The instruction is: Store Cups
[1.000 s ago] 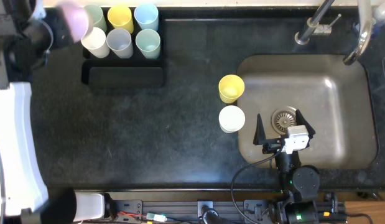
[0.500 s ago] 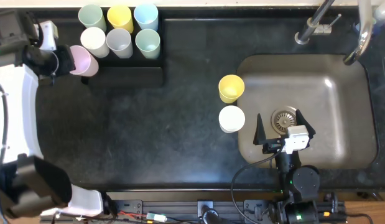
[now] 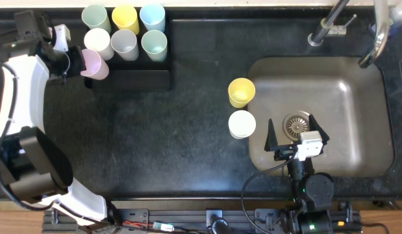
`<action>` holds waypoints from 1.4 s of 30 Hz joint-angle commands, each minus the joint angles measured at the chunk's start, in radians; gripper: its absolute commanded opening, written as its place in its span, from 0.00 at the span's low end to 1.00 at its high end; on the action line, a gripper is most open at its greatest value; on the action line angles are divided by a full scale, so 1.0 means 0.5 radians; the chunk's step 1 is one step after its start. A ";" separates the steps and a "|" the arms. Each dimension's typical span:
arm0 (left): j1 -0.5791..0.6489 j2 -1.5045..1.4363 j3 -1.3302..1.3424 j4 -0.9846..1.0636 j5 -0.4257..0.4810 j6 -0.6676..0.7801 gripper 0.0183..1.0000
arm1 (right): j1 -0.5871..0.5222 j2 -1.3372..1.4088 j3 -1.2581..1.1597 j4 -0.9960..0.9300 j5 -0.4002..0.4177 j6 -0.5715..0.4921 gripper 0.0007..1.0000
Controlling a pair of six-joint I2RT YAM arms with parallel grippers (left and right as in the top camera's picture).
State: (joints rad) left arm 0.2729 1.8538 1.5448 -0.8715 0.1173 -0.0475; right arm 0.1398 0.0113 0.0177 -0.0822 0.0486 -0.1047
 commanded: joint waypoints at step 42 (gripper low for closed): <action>-1.893 0.501 1.604 -1.212 -0.491 -1.093 0.98 | 0.011 -0.014 -0.026 0.011 -0.014 0.008 1.00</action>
State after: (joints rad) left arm -0.6285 2.0354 2.3440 -1.4704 -0.1078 -0.5037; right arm 0.1398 0.0113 0.0177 -0.0822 0.0486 -0.1051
